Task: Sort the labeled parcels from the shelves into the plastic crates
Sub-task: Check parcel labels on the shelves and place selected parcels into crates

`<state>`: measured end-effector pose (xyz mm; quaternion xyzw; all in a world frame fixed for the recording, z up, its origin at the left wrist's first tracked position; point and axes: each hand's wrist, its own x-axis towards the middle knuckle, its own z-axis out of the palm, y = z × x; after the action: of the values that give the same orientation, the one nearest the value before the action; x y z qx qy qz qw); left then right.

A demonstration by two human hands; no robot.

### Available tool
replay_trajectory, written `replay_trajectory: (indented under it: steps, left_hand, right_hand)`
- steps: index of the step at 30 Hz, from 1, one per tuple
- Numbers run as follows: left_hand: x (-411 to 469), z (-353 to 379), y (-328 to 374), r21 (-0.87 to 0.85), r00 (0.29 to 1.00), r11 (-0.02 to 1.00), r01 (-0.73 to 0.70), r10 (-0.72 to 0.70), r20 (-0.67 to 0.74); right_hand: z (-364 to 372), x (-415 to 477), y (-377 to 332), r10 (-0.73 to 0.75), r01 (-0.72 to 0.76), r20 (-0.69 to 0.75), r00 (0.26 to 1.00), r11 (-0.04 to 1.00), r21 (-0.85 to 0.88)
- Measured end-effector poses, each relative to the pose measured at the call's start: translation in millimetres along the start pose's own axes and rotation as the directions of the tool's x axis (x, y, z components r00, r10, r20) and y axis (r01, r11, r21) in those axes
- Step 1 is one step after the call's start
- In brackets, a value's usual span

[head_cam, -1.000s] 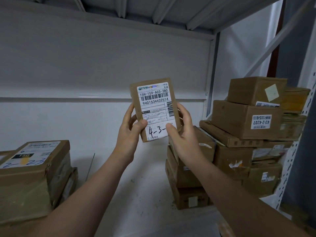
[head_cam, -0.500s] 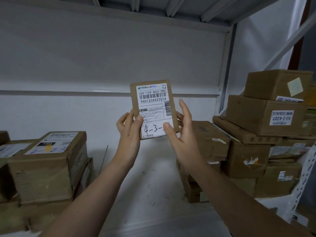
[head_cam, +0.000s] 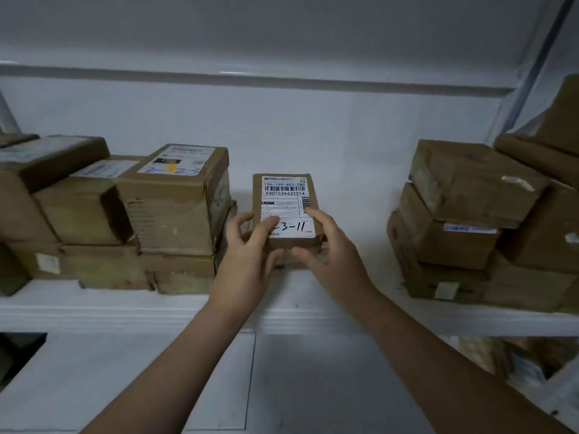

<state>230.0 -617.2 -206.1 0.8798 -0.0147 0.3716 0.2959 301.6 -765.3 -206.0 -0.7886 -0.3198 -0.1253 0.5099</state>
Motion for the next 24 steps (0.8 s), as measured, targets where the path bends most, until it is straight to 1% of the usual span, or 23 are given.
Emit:
replay_trajectory:
  steps: [2,4,5,7,9,11,15,16,19,20,22,24]
  left_hand:
    - [-5,-3,-6,0.136,0.997,0.988,-0.075,0.076,0.002]
    - [-6,-6,-13,0.273,0.992,0.954,-0.124,0.118,0.038]
    - [-7,-8,-17,0.351,0.988,0.924,-0.153,0.147,0.044]
    - [-8,-11,-26,0.519,0.968,0.822,-0.233,0.249,0.040]
    - [-8,-14,-31,0.622,0.950,0.734,-0.274,0.307,0.055]
    - [-8,-16,-32,0.642,0.946,0.708,-0.293,0.313,0.086]
    - [-6,-22,-29,0.598,0.934,0.719,-0.353,0.307,0.183]
    - [-5,-24,-29,0.598,0.932,0.716,-0.361,0.299,0.205]
    - [-2,-26,-29,0.586,0.929,0.722,-0.368,0.266,0.256]
    - [0,-26,-29,0.578,0.926,0.724,-0.376,0.271,0.263]
    - [2,-28,-30,0.556,0.913,0.724,-0.408,0.307,0.270]
    - [6,-28,-30,0.516,0.899,0.737,-0.436,0.341,0.274]
  right_hand:
    - [11,-3,2,0.001,-0.002,-0.039,0.999,1.000,-0.024]
    - [22,-7,2,0.006,-0.010,-0.088,0.996,0.999,-0.045]
    - [28,-10,3,-0.005,-0.002,-0.112,0.994,0.998,-0.063]
    - [37,-15,6,-0.037,0.022,-0.134,0.990,0.993,-0.113]
    - [44,-17,8,-0.057,0.037,-0.118,0.991,0.986,-0.165]
    - [50,-14,9,-0.076,0.052,-0.133,0.988,0.983,-0.176]
    - [59,-7,3,-0.100,0.081,-0.152,0.983,0.989,-0.127]
    - [62,-6,3,-0.081,0.065,-0.156,0.984,0.992,-0.106]
    - [63,-8,0,0.045,-0.045,-0.143,0.989,0.999,0.001]
    - [62,-9,-1,0.063,-0.063,-0.128,0.990,0.998,0.006]
    - [58,-11,1,0.083,-0.086,-0.104,0.991,0.996,-0.028]
    - [47,-13,0,0.097,-0.107,-0.111,0.989,0.990,-0.088]
